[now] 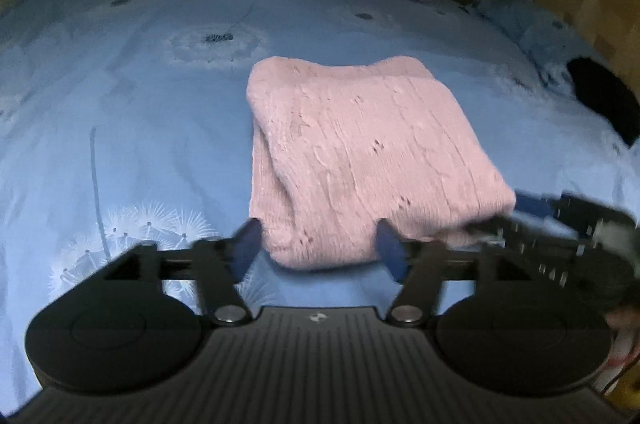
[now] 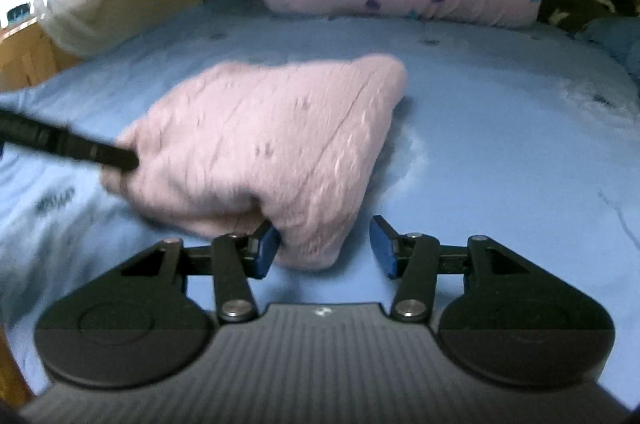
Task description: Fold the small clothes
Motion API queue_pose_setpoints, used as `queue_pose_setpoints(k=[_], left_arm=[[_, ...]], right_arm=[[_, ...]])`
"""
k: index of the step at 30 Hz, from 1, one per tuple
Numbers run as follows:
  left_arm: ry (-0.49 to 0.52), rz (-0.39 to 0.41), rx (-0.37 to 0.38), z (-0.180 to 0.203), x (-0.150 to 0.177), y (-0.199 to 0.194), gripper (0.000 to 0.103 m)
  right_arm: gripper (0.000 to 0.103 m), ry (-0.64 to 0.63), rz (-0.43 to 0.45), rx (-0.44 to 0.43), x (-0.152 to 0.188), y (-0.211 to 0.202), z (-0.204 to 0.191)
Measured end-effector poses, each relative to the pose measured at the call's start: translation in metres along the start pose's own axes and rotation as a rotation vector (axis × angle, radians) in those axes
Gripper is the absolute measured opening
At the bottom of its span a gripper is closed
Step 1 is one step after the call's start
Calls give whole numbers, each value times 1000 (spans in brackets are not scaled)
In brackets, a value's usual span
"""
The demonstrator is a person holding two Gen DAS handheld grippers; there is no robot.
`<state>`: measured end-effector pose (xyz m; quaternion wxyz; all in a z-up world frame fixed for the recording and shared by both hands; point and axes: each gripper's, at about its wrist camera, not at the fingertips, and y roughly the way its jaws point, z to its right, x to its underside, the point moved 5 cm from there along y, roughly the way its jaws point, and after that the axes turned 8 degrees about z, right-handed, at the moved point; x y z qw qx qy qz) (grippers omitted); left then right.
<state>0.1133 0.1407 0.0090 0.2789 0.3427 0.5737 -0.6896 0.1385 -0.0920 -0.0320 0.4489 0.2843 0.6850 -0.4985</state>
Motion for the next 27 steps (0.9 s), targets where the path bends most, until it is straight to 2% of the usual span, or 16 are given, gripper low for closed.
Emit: queue_pose_setpoints(k=[5,6,7,8,10,11,13,15,18,21,24,27], left_arm=[[55,-8,-7,11,9,12,72],[45,-2,-10,9,9,16,68],[32,-2,-13,7,9,19,47],[23,-6,-10,6,8,21,37],[8,25,2,3,-1,14,26],[4,51,5,0,-7,7,25],[25,79,5,-3,-14,-3,25],[45,42,19,-4,-12,-1,25],[108,-55,17,-1,8,15,27],[99,-42,4,-1,12,15,33],[66,-31,5,-3,8,9,43],[37,9,-1,-6,0,-4,59]], right_arm=[[52,35,30,-6,-7,1,2],[52,39,30,-7,-6,1,1],[52,38,31,-8,-6,1,0],[52,34,32,-7,-6,1,0],[51,30,34,-6,-6,0,-1],[48,29,40,-10,-8,-1,-1],[38,24,68,-24,-12,-7,-4],[33,-20,83,-29,-13,-11,-10],[29,-104,43,-19,-3,-8,-17],[28,-147,-24,0,12,-4,-16],[27,-123,-68,-15,13,-2,-13],[28,-107,-88,-42,10,-9,-11]])
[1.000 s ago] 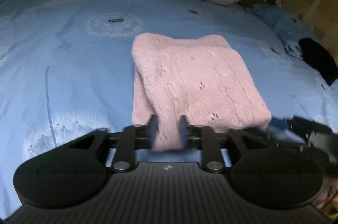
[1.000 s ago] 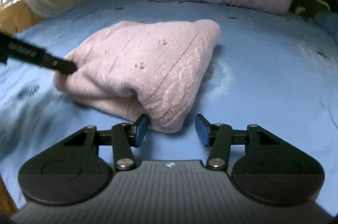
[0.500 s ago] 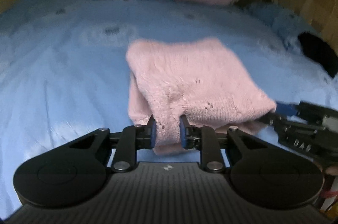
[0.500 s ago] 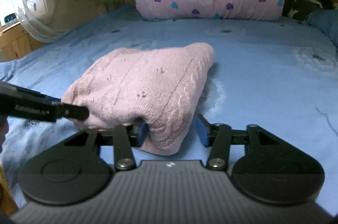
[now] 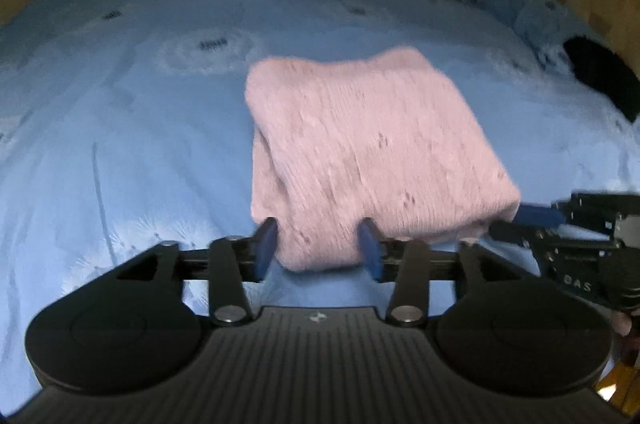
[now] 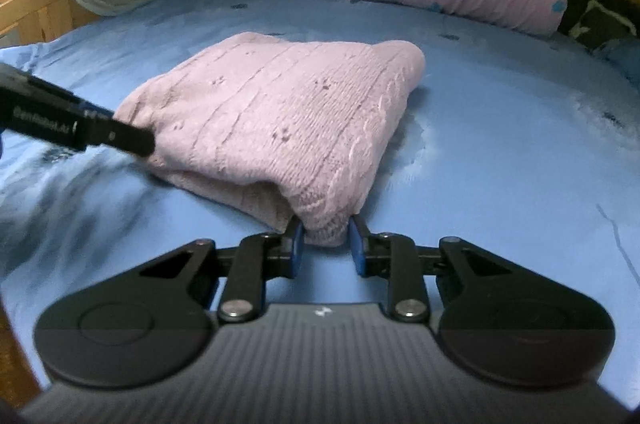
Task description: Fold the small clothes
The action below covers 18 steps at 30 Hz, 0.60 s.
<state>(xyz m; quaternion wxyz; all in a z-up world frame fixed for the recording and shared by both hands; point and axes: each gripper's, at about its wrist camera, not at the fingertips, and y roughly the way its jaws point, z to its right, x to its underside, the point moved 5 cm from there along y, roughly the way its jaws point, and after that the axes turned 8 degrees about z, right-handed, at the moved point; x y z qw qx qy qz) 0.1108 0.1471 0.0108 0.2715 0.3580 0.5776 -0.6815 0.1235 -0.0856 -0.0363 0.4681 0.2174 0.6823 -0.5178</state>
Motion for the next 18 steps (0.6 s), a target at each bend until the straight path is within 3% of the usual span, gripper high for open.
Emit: queue_pose_setpoints(k=[2,5,7,8,13,18], left_arm=[[-36,41,2,-2,-8,-10,76],[-71,71,19,-1,-21,-13,81],[-82,67,8,0,-29,-6,85],[-90,67,-7,0,-32,-1,89],[-131,33,-21,-4,-45,39,94],[-193,-21,5,-17,-42,75,96]], right_arm=[[28,44,4,-23,-3,-7,6],[32,122,25,-53,-12,-18,17],[53,167,47,-57,-20,-21,24],[57,193,63,-58,-24,-22,28],[69,316,106,-84,-40,-14,44],[69,398,83,-115,-44,11,55]])
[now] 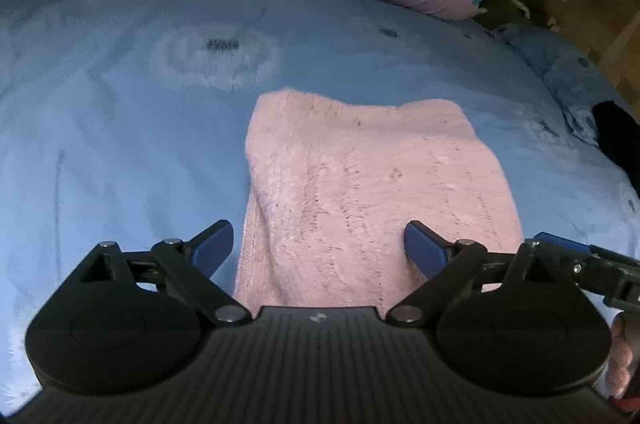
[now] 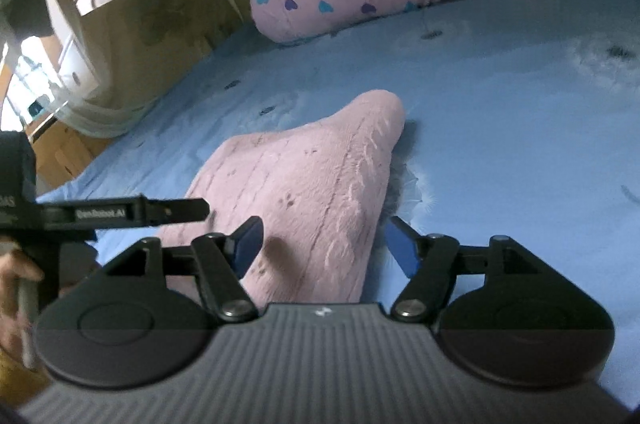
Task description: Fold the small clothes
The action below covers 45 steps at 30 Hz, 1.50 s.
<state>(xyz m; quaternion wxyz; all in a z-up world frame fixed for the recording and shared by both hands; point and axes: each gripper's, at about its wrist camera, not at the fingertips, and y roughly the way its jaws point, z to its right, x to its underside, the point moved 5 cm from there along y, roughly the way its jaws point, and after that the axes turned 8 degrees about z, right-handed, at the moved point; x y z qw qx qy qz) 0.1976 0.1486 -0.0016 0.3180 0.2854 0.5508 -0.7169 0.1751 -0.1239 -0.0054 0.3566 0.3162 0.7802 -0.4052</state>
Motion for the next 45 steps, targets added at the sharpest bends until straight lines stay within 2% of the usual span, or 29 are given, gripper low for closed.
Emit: queue_pose_setpoints(k=[3,6,10,16,38,39,42,45], left_arm=[[-48,-13,47,-9,8,12,99],[-114,-45,88,-19,13,19,100],[-147,-65,118,-24,13,26,100],[-127,-66,117,-21,12,30,100],[-136,-78,122,-22,12,33,100],[-134,-76,123,-21,12,34,99],[-149,-71,159,-20,13,33,87],[-184,-71,196,-23,12,31,75]], right_arm=[[70,48,-14,-17,0,15,8],[75,104,-35,-43,0,30,16],[80,155,-64,-71,6,45,23],[81,255,-85,-127,15,57,30],[83,287,-121,-183,14,77,23],[83,287,-122,-185,14,78,22],[82,286,-127,-187,14,81,21],[74,288,-123,-193,13,85,19]])
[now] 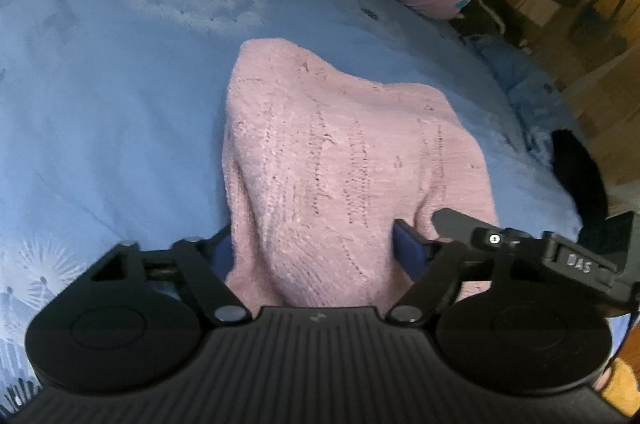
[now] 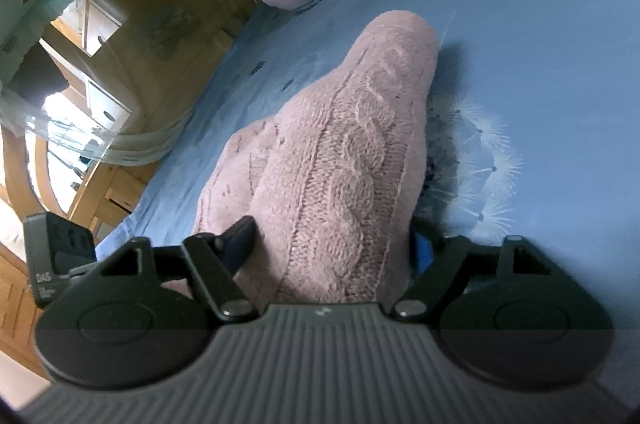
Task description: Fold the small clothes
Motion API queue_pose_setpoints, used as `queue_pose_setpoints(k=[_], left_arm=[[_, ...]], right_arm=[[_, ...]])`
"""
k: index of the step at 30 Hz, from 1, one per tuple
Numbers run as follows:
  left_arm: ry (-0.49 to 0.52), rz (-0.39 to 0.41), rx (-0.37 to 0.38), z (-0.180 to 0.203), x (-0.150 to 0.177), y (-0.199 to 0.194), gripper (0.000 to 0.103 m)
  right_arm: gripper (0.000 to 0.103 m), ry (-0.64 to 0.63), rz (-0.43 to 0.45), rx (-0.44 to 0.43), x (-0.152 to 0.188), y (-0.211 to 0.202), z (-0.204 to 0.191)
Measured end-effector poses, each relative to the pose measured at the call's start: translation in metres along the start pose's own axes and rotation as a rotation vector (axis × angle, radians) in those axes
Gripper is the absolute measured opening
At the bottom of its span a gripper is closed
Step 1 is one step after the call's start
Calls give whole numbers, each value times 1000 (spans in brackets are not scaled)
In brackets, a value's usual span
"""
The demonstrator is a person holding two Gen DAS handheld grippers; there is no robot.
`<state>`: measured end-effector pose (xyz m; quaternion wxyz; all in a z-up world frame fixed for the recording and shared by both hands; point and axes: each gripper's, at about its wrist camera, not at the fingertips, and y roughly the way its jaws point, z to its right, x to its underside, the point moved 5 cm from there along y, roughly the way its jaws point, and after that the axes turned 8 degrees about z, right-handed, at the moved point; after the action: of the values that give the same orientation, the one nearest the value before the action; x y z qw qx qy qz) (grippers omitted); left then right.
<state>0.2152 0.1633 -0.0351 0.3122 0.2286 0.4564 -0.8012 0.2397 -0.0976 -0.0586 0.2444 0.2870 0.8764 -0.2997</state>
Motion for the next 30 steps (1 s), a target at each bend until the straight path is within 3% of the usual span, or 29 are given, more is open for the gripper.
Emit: queue_pose_setpoints(k=[4,7,13,21,27,30], left_arm=[[4,22,25,2,-1,-6,62],[13,41,27,7,-1,-14,57],[-6,61,59,24,0,-37,50],[58,50,132,99,25,-57,50],[77,-15,172,145,62,-43,50],[107,-56,132,154,82,-29,50]], right_arm=[[56,0,18,-11,-1,-4,-3],[49,2,36,-41,-4,-11,-10],[48,3,53,-86,-12,-32,-33],[48,-1,82,-113,-26,-94,-45],[48,6,114,-83,-31,-151,-21],[48,32,106,-23,-29,-169,7]])
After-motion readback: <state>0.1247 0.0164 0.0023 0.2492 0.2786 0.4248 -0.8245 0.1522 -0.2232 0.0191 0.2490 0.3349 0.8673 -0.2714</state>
